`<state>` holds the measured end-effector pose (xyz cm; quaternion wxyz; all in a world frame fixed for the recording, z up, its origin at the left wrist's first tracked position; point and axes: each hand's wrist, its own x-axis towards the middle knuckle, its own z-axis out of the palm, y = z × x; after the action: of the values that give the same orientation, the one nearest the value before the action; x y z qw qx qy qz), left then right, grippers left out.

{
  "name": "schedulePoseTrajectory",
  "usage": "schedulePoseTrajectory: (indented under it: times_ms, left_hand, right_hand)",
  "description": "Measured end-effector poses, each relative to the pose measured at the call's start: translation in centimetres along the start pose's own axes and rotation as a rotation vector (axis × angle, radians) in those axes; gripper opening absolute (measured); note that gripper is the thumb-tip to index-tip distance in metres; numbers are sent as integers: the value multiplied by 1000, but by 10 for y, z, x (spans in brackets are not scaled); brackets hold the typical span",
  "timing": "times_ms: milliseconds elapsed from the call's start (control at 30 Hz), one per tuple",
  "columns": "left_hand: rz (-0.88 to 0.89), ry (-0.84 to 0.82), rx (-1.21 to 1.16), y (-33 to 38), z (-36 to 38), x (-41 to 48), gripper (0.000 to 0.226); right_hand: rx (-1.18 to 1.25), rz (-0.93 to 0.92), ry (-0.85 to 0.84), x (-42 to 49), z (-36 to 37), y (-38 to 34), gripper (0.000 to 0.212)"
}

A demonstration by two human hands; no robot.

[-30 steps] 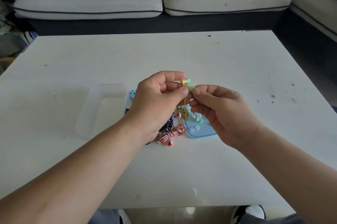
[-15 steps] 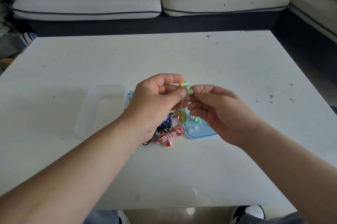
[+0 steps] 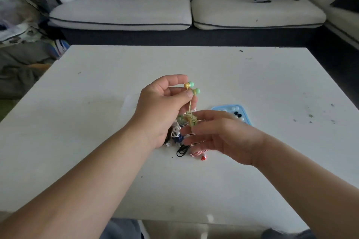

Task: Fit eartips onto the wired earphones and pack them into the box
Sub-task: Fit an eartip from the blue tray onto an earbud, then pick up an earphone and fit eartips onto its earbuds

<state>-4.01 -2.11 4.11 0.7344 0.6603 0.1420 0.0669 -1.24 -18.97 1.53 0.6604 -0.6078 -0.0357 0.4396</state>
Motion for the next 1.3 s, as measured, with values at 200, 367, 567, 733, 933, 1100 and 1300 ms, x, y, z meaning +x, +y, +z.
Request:
schedulePoseTrajectory:
  times_ms: [200, 367, 567, 733, 933, 1100, 1300]
  left_hand:
    - [141, 53, 452, -7, -53, 10, 20]
    - [83, 27, 616, -16, -79, 17, 24]
    - [-27, 29, 554, -28, -109, 36, 23]
    - [-111, 23, 948, -56, -119, 62, 11]
    - [-120, -46, 1028, -79, -102, 81, 20]
    - [-139, -89, 1009, -75, -107, 77, 49]
    - [204, -81, 1156, -45, -83, 60, 33]
  right_hand:
    - [-26, -99, 99, 33, 34, -1, 18]
    - [-181, -203, 307, 64, 59, 1, 11]
    - [9, -189, 299, 90, 76, -1, 37]
    - [-162, -196, 467, 89, 69, 1, 23]
    - [-142, -230, 555, 80, 47, -6, 20]
    - [-102, -215, 566, 64, 21, -8, 18]
    - [-230, -157, 521, 49, 5, -6, 16]
